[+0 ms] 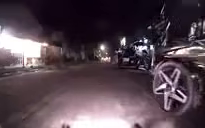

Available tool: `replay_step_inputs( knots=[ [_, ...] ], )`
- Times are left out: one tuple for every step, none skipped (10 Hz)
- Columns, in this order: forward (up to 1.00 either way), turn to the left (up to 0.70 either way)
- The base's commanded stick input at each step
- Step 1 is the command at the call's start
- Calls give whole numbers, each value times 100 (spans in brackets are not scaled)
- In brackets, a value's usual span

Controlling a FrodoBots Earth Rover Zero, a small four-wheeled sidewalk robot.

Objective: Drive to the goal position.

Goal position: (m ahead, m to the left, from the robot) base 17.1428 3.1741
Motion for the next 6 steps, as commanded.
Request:
replay_step_inputs(
  knots=[
    [100, 0],
    [100, 0],
    [100, 0],
    [79, 0],
    [2, 0],
    [100, 0]
  ],
)
